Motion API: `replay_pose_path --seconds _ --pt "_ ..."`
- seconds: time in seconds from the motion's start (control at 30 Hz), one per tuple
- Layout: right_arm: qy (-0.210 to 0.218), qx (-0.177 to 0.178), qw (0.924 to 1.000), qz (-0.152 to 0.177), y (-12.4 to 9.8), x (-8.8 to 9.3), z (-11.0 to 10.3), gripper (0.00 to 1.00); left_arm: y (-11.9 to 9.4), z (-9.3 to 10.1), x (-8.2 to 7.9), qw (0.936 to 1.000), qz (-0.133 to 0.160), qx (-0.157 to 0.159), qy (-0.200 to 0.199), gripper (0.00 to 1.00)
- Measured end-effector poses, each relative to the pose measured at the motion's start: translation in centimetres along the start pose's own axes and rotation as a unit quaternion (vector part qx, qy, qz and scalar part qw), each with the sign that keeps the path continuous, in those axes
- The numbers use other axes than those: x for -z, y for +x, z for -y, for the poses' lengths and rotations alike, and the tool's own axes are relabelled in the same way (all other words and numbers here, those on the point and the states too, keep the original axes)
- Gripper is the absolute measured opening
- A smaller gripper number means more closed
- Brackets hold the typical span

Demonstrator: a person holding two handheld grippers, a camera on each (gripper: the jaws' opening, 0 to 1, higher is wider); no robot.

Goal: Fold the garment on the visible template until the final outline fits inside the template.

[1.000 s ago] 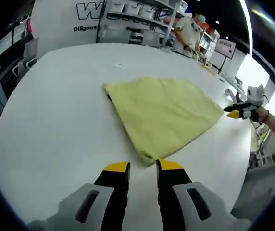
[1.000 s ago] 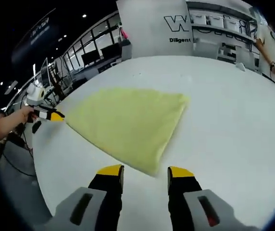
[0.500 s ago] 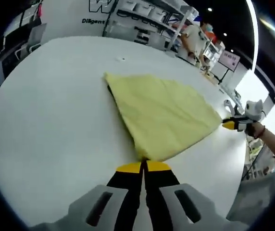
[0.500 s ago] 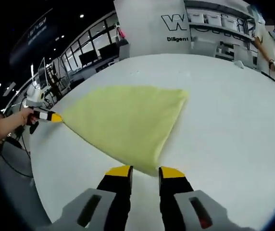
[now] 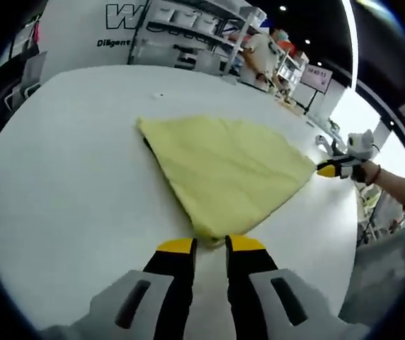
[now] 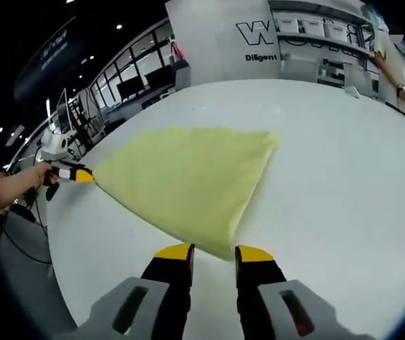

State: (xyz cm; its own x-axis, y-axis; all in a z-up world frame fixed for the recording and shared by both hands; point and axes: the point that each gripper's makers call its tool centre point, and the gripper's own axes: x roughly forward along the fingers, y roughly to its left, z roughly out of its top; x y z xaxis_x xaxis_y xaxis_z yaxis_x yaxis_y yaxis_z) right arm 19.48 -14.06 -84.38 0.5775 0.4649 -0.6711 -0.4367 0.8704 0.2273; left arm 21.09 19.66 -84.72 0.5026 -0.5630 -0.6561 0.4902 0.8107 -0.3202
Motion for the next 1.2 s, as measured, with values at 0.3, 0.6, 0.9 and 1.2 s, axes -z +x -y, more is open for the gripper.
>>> replay_pose_path --seconds 0.3,0.6,0.9,1.2 --pt "-0.003 -0.003 1.0000 -0.001 0.03 0.13 0.08 0.08 -0.03 0.13 0.32 0.9998 0.000 0.014 0.016 0.05" --pt "-0.006 -0.006 1.0000 0.000 0.05 0.21 0.05 0.00 -0.46 0.35 0.09 0.9959 -0.004 0.032 0.085 0.03" --pt "-0.010 -0.006 0.9999 -0.009 -0.33 0.51 0.01 0.00 -0.57 0.19 0.34 0.9948 -0.010 0.035 0.095 0.03" --pt "-0.022 0.002 0.9997 0.008 -0.22 -0.13 0.21 0.15 -0.62 0.25 0.26 0.9946 -0.013 0.037 0.096 0.03"
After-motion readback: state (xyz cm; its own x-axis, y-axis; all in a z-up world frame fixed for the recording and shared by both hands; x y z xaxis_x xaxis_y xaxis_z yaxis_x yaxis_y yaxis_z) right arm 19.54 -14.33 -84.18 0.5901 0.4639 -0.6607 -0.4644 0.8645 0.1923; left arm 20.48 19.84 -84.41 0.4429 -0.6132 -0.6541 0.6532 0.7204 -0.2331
